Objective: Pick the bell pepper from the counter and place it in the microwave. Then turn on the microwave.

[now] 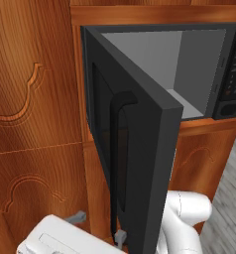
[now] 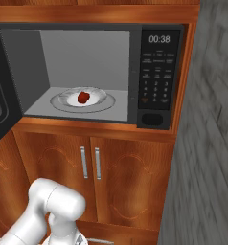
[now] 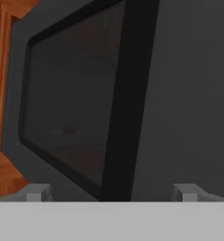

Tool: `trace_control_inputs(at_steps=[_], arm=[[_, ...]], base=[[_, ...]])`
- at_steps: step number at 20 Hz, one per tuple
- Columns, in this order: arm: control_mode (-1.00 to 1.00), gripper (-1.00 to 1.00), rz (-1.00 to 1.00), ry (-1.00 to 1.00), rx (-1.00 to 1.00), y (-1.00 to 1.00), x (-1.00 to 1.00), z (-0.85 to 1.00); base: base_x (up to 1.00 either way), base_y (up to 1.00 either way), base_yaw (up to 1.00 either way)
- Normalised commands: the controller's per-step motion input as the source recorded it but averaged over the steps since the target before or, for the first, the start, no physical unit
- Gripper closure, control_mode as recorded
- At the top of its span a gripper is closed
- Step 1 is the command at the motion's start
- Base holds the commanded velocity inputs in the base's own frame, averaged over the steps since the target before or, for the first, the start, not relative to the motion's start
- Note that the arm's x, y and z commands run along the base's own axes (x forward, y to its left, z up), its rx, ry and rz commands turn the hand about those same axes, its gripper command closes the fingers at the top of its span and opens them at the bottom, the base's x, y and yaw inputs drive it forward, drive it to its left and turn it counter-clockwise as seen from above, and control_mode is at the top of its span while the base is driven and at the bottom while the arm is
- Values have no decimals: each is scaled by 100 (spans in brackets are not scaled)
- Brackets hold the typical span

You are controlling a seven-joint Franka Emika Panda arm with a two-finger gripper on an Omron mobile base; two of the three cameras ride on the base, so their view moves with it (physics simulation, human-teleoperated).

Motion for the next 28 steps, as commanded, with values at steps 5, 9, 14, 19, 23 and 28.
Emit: trace_control_inputs(at_steps=[5,9,14,19,23,28], arm=[[-100,-100,-1,0,0,-21,0,0],[-100,-100,-1,0,0,-24,0,0],[-100,-100,-1,0,0,-26,0,0],[-100,-100,0,0,0,-24,0,0],[-100,-100,0,0,0,-26,0,0],[-100,-100,0,0,0,-28,0,0]], base=[[0,0,0],[0,0,0],[0,0,0],[0,0,0],[0,0,0],[0,0,0]])
